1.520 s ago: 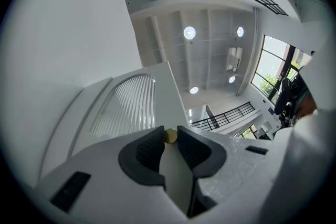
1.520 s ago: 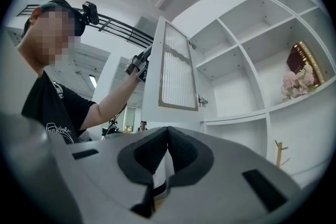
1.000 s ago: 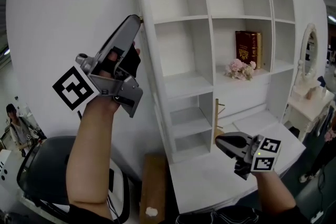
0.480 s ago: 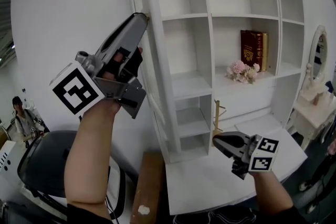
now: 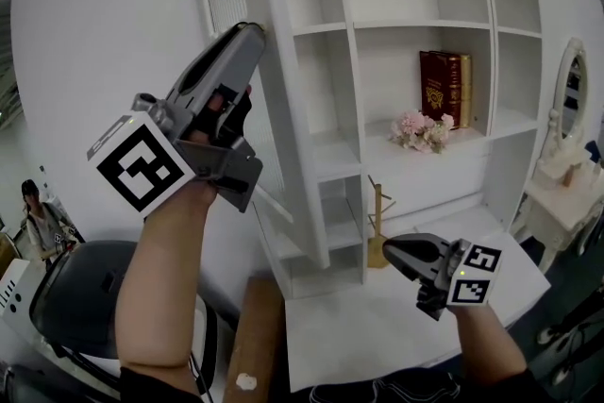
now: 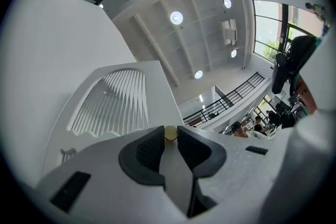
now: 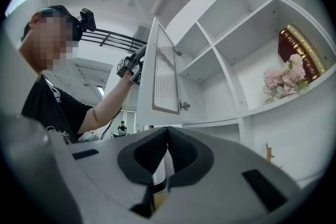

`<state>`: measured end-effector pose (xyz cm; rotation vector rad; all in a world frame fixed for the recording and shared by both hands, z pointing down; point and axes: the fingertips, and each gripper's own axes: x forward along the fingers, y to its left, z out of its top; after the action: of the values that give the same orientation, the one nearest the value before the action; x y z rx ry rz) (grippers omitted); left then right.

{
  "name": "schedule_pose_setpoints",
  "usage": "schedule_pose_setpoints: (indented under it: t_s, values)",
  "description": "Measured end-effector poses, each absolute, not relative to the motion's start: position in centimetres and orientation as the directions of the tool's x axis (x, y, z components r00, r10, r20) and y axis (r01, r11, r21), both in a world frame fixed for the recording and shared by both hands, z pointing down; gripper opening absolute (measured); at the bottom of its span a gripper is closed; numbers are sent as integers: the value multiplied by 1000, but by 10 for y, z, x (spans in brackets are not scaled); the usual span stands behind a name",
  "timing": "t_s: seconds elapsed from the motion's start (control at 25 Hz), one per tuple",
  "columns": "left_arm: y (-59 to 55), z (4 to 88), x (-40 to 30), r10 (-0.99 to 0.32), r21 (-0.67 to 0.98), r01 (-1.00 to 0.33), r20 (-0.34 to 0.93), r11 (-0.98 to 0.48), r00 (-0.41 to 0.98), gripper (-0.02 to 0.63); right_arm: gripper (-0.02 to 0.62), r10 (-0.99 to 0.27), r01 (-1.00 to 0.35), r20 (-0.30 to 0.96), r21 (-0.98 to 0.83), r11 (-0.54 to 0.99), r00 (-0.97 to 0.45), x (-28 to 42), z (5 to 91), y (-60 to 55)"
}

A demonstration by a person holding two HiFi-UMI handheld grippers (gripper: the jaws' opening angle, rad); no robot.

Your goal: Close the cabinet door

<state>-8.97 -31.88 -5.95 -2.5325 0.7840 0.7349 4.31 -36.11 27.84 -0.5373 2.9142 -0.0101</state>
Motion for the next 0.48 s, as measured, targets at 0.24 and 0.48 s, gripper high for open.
schedule_pose_setpoints:
  t_s: [0.24, 0.48]
  values:
    - [-344, -56, -60, -446, -232, -654, -567, -720, 692, 78, 5, -381, -380, -176, -40, 924, -908, 78, 280, -373]
    - [-384, -55, -32, -501, -242, -703, -552, -668, 666, 80, 5, -413, -413, -183, -43, 910, -892, 118, 279, -394]
